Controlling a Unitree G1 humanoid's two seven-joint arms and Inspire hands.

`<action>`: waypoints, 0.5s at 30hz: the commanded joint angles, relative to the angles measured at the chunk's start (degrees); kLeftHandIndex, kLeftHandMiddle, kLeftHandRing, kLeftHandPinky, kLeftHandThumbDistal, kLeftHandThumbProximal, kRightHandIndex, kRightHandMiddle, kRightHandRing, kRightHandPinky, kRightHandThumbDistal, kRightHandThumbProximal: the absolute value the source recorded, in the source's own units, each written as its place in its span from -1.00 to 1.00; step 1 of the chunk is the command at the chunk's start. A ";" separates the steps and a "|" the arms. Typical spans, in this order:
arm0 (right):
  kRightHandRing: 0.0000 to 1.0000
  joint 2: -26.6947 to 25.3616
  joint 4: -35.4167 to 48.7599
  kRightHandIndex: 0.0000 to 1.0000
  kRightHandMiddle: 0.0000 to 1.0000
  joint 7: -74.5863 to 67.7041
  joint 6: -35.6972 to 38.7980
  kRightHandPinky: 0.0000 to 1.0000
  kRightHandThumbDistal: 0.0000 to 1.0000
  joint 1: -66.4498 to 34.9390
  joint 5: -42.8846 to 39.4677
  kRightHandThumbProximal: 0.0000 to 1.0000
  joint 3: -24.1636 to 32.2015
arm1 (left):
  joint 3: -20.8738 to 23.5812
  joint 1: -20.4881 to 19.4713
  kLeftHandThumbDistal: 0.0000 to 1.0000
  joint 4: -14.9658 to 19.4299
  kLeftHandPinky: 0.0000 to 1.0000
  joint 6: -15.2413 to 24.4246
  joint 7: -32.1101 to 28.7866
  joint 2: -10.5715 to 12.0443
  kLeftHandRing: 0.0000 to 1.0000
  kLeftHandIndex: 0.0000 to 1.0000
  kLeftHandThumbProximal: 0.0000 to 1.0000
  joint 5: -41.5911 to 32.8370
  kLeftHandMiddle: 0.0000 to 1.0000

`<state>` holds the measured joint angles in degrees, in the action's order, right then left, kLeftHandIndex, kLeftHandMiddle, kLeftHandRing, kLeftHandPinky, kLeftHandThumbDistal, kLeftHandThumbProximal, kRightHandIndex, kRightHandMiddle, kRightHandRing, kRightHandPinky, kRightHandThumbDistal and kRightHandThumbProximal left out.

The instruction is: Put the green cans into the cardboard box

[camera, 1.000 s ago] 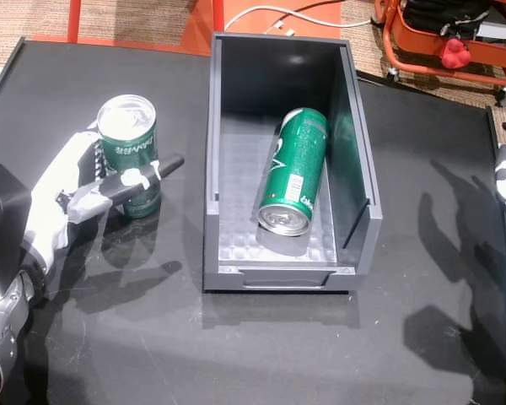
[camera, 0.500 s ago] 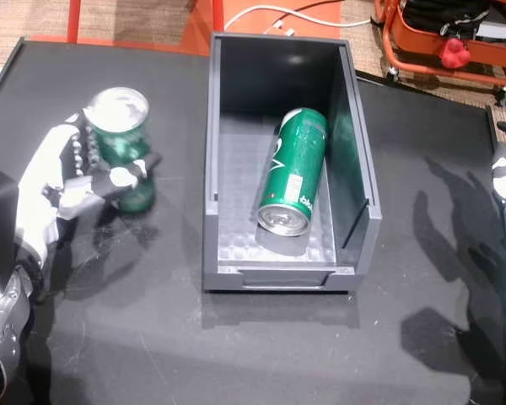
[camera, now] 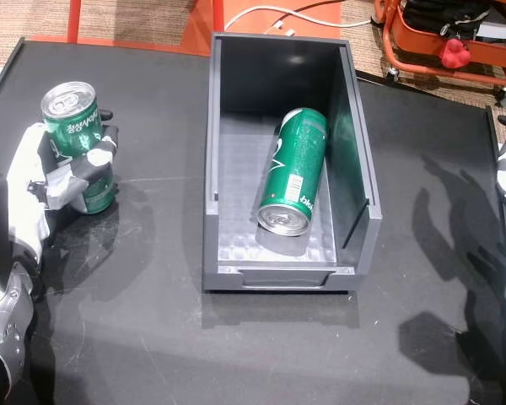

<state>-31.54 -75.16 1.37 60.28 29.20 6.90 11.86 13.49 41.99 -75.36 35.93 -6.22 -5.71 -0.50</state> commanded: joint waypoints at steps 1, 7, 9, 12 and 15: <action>0.40 0.26 0.29 0.76 0.44 -0.42 0.08 0.67 -0.27 -0.75 0.00 0.22 -0.06 | -0.28 0.35 -0.67 -0.30 -0.05 0.05 0.24 -0.07 -0.06 0.09 -1.00 0.49 0.01; 0.41 1.04 0.26 0.72 0.48 -1.01 -1.80 0.71 -0.23 -0.98 0.49 0.25 -0.68 | -1.30 0.29 -0.60 0.13 -0.07 2.52 1.52 -0.84 -0.08 0.05 -1.00 2.04 -0.02; 0.41 1.41 0.39 0.70 0.48 -1.62 -2.34 0.70 -0.32 -0.93 1.11 0.10 -1.34 | -0.85 0.86 -0.55 0.47 -0.08 3.48 1.03 -0.77 -0.10 0.05 -1.00 1.36 -0.03; 0.43 3.00 0.02 0.71 0.49 -0.18 -3.99 0.69 -0.17 -0.59 0.80 0.10 -2.04 | 0.86 2.71 -0.47 1.62 -0.10 5.90 -0.87 -0.12 -0.11 0.03 -1.00 -1.35 -0.04; 0.42 4.64 -0.25 0.72 0.45 -0.31 -6.04 0.68 -0.01 -0.14 1.90 0.26 -3.45 | 3.08 4.96 -0.38 2.84 -0.13 9.08 -5.64 0.66 -0.14 0.02 -1.00 -4.96 -0.06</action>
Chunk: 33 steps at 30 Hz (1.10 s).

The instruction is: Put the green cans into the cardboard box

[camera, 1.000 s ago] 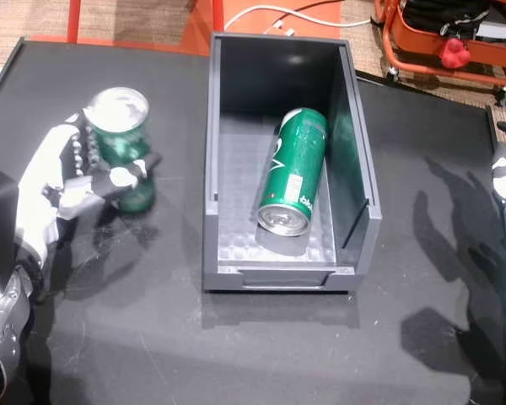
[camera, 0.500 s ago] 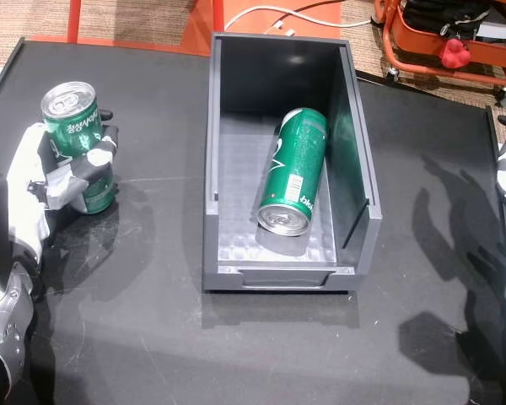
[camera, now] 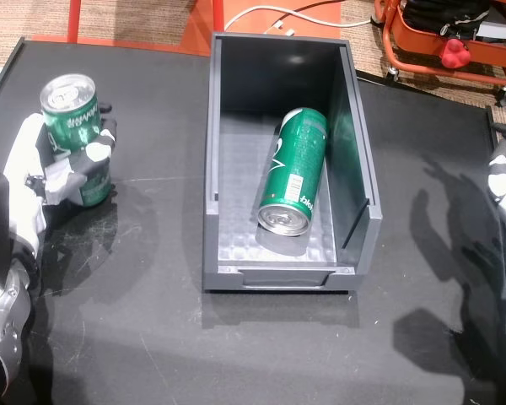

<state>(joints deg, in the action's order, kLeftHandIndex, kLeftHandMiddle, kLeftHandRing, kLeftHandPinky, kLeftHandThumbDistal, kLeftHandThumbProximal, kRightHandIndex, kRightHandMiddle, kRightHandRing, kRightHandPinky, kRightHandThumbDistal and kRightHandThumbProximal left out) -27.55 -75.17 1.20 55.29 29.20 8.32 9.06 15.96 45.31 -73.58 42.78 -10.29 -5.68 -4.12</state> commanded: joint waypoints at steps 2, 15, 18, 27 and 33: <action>0.42 1.58 -0.35 0.71 0.44 -0.95 -2.61 0.68 0.05 0.23 1.97 0.33 -2.05 | 1.48 3.28 -0.36 1.81 -0.16 3.39 -4.92 0.93 -0.18 0.01 -1.00 -3.34 -0.10; 0.45 7.05 -0.27 0.72 0.45 -5.40 -4.83 0.70 -0.10 1.96 8.38 0.17 -9.28 | -1.17 9.67 -0.15 2.95 -0.16 3.85 -17.03 -0.59 -0.16 -0.25 -1.00 -3.13 -0.19; 0.45 8.18 0.00 0.69 0.43 -5.18 -4.87 0.68 0.04 2.26 8.30 0.20 -9.58 | -3.91 10.59 -0.12 2.67 -0.14 3.45 -16.21 -1.22 -0.15 -0.24 -1.00 -0.26 -0.17; 0.43 10.21 0.19 0.61 0.42 -6.66 -5.34 0.67 0.11 2.62 9.09 0.33 -11.24 | -10.92 12.07 0.00 1.53 -0.15 4.89 -13.88 -0.11 -0.17 -0.24 -1.00 6.65 -0.18; 0.43 10.79 0.02 0.60 0.43 -6.29 -5.28 0.69 0.01 3.00 8.91 0.23 -11.62 | -13.28 12.55 0.02 1.23 -0.18 5.84 -14.06 1.38 -0.18 -0.26 -1.00 8.46 -0.20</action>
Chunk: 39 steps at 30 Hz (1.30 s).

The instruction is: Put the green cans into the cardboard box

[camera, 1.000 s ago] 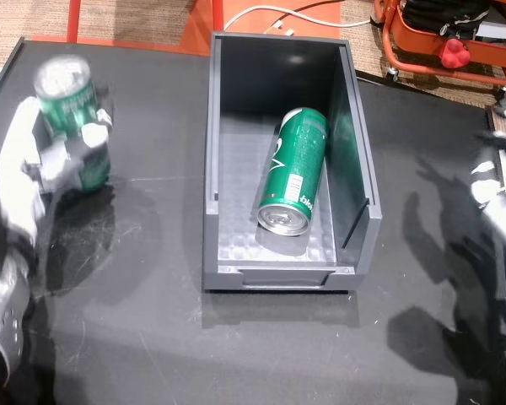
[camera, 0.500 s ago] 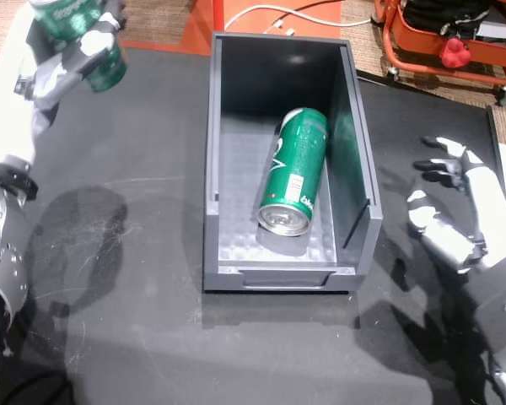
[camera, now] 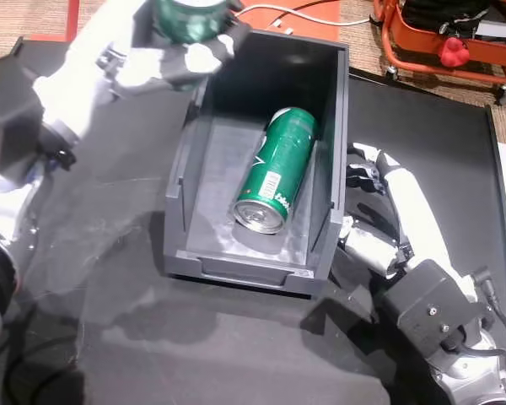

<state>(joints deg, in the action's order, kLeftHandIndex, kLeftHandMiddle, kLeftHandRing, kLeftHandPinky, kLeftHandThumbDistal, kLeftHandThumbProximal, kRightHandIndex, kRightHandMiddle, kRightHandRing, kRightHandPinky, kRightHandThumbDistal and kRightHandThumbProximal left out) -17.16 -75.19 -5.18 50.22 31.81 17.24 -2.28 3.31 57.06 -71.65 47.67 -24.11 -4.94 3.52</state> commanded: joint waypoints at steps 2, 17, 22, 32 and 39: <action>0.43 0.52 0.00 0.60 0.43 -0.24 -0.16 0.70 -0.01 0.54 0.25 0.24 -0.55 | -1.75 1.10 -0.01 -0.84 -0.17 1.08 0.24 0.84 -0.18 -0.26 -1.00 1.86 -0.20; 0.47 2.07 0.06 0.63 0.44 0.45 -0.73 0.73 0.02 1.01 -1.16 0.25 -0.46 | -3.99 3.50 0.05 -2.08 -0.17 0.76 -2.64 4.00 -0.20 -0.33 -1.00 2.35 -0.26; 0.47 2.17 0.28 0.64 0.44 -0.24 0.26 0.73 -0.08 0.81 -1.16 0.24 -0.45 | -7.46 3.26 0.05 -3.19 -0.17 -1.02 0.44 3.04 -0.18 -0.30 -1.00 6.88 -0.24; 0.44 1.73 0.41 0.62 0.43 -0.66 1.83 0.73 0.00 -0.35 -1.66 0.28 -0.01 | -11.67 3.04 0.39 -5.50 0.09 -10.76 6.20 -0.51 0.04 0.03 -1.00 14.27 0.02; 0.43 1.65 0.35 0.62 0.46 -0.67 2.36 0.71 -0.06 -0.54 -1.59 0.26 0.00 | -13.81 3.56 0.53 -5.55 0.41 -11.47 3.30 -1.97 0.22 0.45 -0.92 15.92 0.29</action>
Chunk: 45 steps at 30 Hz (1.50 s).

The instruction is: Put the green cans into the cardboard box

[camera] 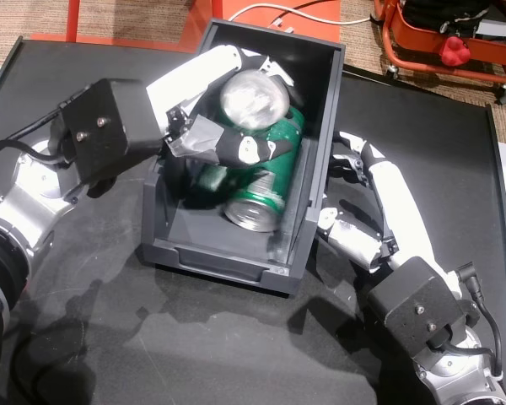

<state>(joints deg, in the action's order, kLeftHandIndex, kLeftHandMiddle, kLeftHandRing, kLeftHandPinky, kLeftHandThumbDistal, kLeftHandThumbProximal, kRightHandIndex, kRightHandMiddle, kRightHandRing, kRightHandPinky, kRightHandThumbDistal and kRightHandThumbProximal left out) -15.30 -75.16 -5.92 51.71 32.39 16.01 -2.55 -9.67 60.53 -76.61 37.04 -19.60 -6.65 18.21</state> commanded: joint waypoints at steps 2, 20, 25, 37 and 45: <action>0.43 -0.19 0.22 0.62 0.46 0.21 0.99 0.71 -0.05 -1.12 -0.33 0.26 0.24 | -1.50 0.24 0.64 -0.59 0.48 -1.13 -1.89 -0.58 0.27 0.55 -0.84 1.76 0.36; 0.44 -0.39 0.12 0.62 0.44 0.48 1.03 0.72 -0.10 -0.98 0.25 0.19 -0.39 | -2.12 0.54 0.96 -0.12 0.60 0.83 -1.11 -2.49 0.38 0.70 -0.74 2.27 0.43; 0.43 -0.46 0.06 0.61 0.42 0.26 1.09 0.72 -0.16 -1.10 0.22 0.20 -0.59 | -1.74 1.13 0.87 0.32 0.60 4.93 -0.52 -4.63 0.51 0.62 -0.76 2.10 0.47; 0.45 0.46 -0.21 0.65 0.45 4.29 0.18 0.73 -0.17 -1.09 -1.67 0.02 1.24 | 7.63 4.54 0.64 1.75 0.61 11.69 -0.16 -11.37 0.54 0.68 -0.66 -5.89 0.56; 0.46 0.30 -0.26 0.70 0.46 4.75 -0.05 0.74 -0.20 -1.10 -1.54 0.02 1.26 | 12.77 3.60 0.49 2.75 0.62 13.60 0.51 -15.10 0.58 0.77 -1.00 -10.00 0.63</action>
<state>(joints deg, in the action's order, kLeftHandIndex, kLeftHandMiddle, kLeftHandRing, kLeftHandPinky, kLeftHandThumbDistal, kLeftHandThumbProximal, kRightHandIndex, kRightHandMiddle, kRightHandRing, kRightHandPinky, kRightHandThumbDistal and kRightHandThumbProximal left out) -15.33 -75.17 -1.87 51.87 32.27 14.78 -1.36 1.94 65.01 -74.43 49.21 -18.85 -21.02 9.73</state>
